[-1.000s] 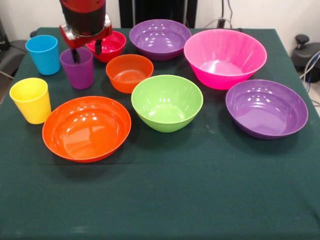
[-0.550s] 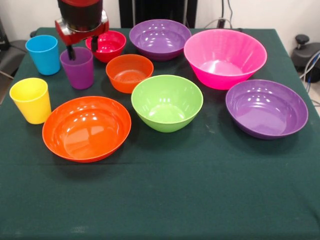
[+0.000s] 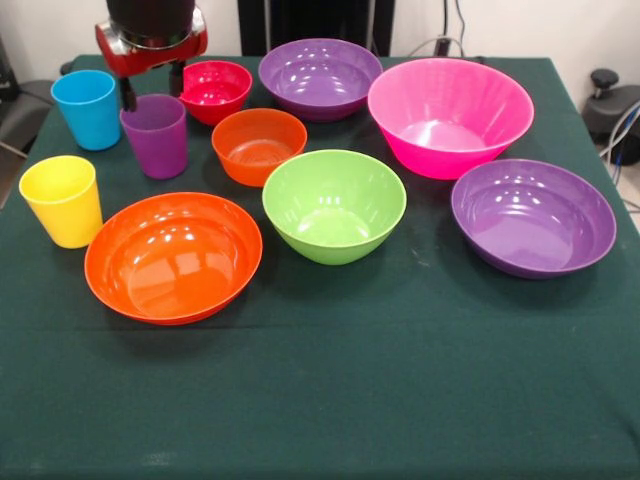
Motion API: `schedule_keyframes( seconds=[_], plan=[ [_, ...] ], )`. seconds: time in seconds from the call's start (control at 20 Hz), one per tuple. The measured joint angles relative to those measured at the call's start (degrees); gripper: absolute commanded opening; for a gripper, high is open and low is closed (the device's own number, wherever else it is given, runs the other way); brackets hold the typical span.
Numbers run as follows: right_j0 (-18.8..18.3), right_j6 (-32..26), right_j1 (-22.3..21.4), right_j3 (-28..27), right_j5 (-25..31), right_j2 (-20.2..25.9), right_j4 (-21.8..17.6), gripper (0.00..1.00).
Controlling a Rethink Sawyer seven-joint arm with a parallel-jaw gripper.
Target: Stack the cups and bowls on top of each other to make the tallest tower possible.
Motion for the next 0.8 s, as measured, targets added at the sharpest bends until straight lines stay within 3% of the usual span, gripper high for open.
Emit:
schedule_keyframes(
  seconds=[0.8],
  plan=[
    [1.7, 0.0, 1.7, -1.8, 0.0, 0.0, 0.0, 1.0]
  ],
)
